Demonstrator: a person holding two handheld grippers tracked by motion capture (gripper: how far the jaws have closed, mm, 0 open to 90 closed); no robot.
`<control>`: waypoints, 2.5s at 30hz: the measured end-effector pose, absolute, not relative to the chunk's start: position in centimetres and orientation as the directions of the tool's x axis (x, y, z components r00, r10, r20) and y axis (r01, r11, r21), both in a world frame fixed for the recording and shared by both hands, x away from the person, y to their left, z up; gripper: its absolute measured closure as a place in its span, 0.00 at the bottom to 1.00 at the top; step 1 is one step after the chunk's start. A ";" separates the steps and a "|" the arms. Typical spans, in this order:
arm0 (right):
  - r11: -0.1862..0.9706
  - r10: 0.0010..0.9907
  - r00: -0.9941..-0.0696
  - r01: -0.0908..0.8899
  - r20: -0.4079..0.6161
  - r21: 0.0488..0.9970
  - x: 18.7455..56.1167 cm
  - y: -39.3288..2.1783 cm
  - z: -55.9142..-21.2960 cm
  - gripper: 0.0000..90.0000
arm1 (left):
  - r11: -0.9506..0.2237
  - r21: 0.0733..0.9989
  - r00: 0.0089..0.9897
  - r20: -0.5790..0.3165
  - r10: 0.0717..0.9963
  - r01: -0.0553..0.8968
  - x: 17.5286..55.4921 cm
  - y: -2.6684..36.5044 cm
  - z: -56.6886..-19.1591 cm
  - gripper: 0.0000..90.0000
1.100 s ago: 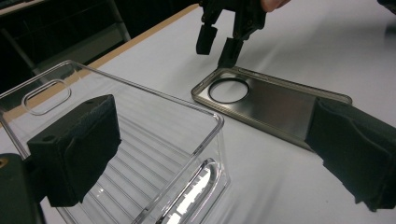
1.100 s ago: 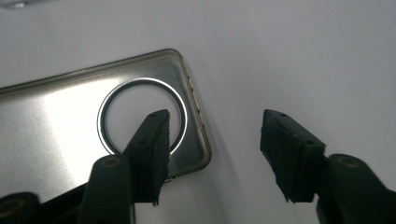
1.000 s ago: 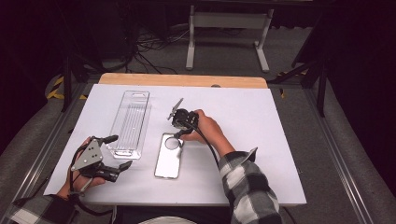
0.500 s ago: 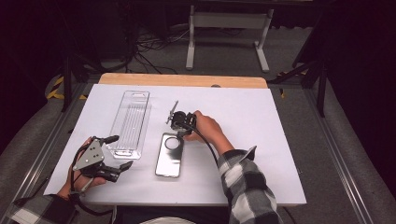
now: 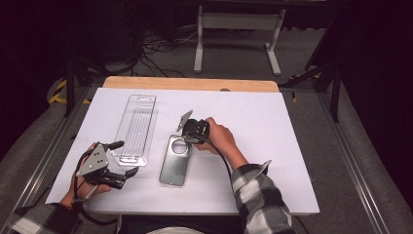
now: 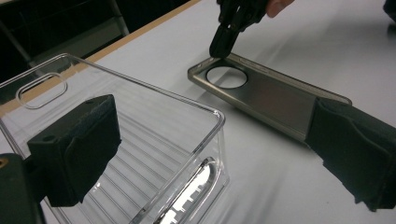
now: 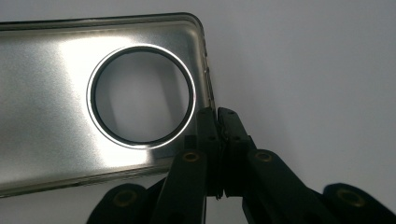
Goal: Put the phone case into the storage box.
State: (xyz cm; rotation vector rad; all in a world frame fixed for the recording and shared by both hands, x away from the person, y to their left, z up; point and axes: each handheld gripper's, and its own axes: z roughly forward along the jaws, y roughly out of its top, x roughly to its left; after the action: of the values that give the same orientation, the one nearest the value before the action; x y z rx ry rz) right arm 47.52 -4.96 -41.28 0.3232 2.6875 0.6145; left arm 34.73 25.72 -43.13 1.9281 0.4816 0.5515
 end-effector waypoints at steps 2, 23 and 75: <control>0.873 0.301 -0.893 0.116 -0.335 0.473 46.9 -5.3 -40.9 0.98 | -0.398 0.913 0.820 0.157 0.550 0.093 34.9 25.6 -43.0 0.04; 0.823 0.375 -0.690 -0.060 -0.619 0.564 40.9 -7.1 -37.5 0.98 | -0.397 0.906 0.858 0.082 0.507 0.147 38.1 20.2 -38.8 0.19; 0.703 0.392 -0.577 -0.314 -0.716 0.638 34.9 -5.8 -35.7 0.72 | -0.235 0.945 0.846 -0.071 0.529 0.226 39.3 19.1 -36.7 0.90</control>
State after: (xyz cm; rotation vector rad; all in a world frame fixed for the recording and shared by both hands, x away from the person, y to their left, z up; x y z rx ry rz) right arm 34.91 -5.84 -35.65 0.0606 1.9713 0.9466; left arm 39.34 19.15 -36.67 1.8187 0.5728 0.3125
